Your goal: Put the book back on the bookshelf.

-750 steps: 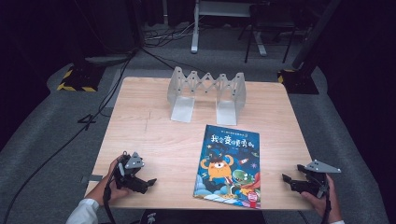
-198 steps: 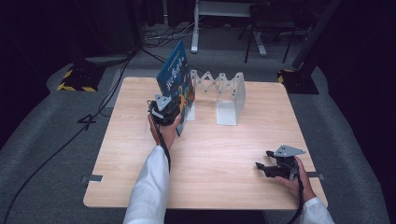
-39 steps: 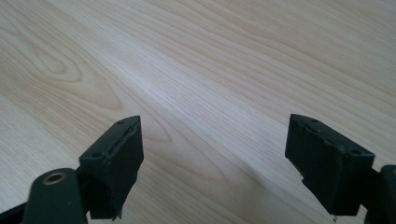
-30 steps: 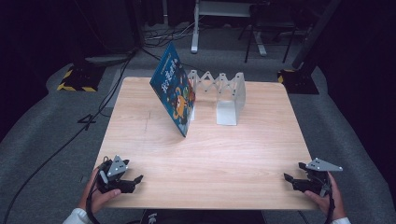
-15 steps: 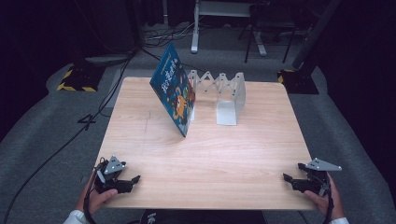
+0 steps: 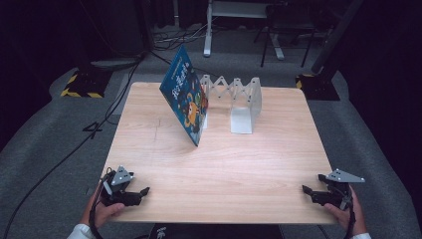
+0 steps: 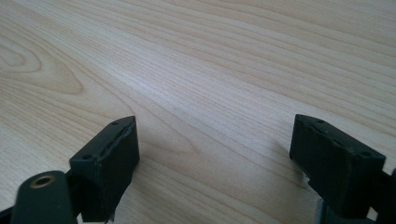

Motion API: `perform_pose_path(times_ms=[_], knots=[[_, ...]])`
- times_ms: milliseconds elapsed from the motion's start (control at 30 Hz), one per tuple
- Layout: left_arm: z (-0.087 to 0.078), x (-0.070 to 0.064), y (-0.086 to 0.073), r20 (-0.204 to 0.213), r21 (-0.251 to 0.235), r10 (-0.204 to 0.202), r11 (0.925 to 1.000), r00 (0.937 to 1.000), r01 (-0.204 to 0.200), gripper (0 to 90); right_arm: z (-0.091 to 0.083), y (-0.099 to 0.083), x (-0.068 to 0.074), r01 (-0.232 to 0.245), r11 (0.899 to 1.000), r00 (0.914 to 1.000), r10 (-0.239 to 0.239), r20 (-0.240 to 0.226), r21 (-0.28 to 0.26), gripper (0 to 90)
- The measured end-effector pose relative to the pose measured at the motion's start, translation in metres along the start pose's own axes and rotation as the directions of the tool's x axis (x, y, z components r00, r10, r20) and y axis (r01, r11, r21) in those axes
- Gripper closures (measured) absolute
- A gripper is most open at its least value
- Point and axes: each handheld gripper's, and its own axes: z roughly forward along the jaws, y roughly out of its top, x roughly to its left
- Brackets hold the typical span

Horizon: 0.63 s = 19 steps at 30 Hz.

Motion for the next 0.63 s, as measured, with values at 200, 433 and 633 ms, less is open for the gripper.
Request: perform_pose_path(times_ms=[200,433,633], knots=[[0.0001,0.0002,0.0003,-0.002,0.002,0.001,1.0000,1.0000,-0.001,16.4,0.0000,0.0000,0.0000,0.001,1.000,1.0000,-0.001,0.000,0.000,16.0],[0.0008,0.0006,0.0009,-0.002,0.003,0.001,1.0000,1.0000,-0.001,15.8,0.0000,0.0000,0.0001,0.001,1.000,1.0000,-0.001,0.001,0.000,16.0],[0.0009,0.0003,0.0011,-0.003,0.003,-0.001,1.0000,1.0000,0.001,15.7,0.0000,0.0000,0.0001,0.001,1.000,1.0000,-0.001,0.002,0.000,15.9]])
